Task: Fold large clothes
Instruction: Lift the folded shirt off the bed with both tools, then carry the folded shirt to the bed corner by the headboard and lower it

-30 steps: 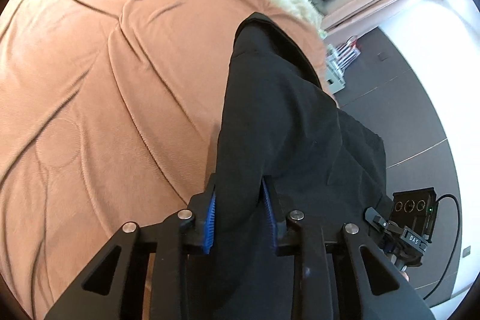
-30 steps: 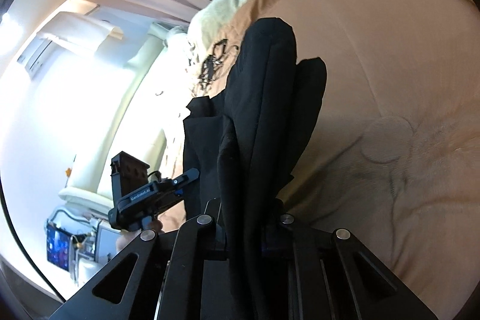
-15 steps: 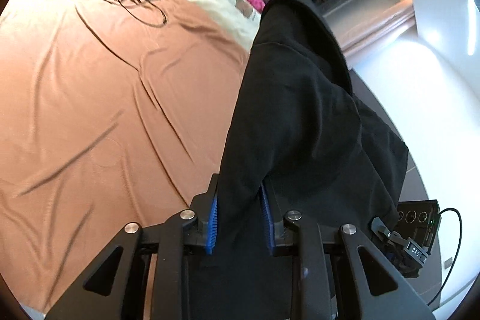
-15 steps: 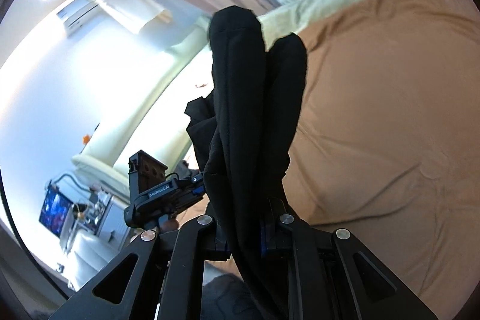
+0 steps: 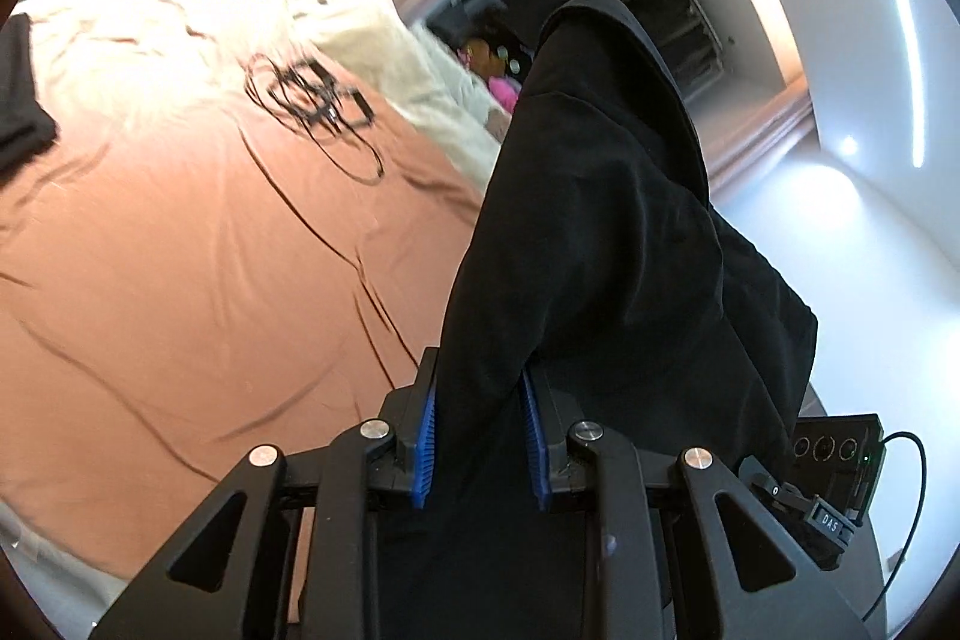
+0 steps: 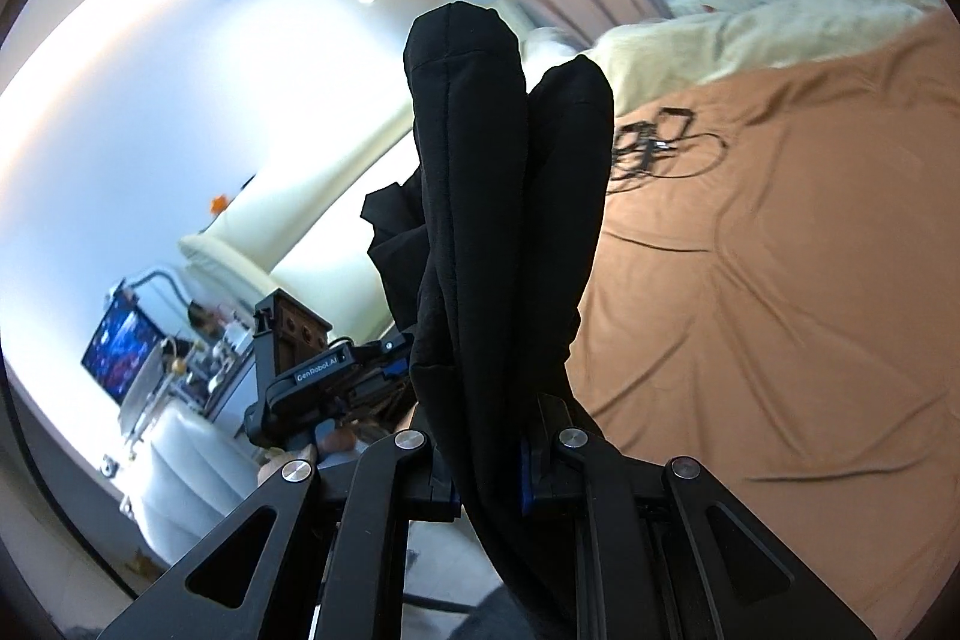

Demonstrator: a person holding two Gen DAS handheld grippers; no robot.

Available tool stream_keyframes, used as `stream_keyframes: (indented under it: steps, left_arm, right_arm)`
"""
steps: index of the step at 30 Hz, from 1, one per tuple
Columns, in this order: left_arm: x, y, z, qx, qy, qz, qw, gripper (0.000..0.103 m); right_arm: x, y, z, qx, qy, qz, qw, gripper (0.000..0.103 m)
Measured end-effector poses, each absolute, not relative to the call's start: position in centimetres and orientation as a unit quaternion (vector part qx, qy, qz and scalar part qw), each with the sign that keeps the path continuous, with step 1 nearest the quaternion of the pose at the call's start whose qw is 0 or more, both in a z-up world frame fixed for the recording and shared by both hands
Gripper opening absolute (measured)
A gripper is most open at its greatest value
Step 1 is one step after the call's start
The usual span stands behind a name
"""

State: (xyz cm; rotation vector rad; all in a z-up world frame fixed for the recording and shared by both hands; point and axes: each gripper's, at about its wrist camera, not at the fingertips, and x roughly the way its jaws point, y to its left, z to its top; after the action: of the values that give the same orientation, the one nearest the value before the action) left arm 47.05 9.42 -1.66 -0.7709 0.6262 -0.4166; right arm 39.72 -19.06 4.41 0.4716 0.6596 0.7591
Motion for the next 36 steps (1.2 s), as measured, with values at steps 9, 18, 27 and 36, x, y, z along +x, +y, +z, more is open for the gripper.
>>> stream_keyframes:
  steps: [9,18,27,36]
  left_arm:
    - [42.8,17.9,-0.3,-0.38,0.257,-0.16,0.874,0.026]
    - [38.7,25.1,-0.7,-0.402,0.226,-0.129,0.878,0.026]
    - [37.7,32.7,-2.4,-0.407,0.208,-0.082,0.886,0.026]
    - [37.5,39.1,-3.2,-0.397,0.2,-0.024,0.895,0.021]
  right_arm:
    - [38.8,-11.7,5.7,0.19,0.319,0.4,0.838,0.014]
    - [38.7,-3.8,6.7,0.152,0.331,0.431,0.826,0.014]
    - [39.8,3.6,6.4,0.125,0.344,0.464,0.807,0.014]
    - [41.8,11.6,4.9,0.12,0.362,0.495,0.78,0.014]
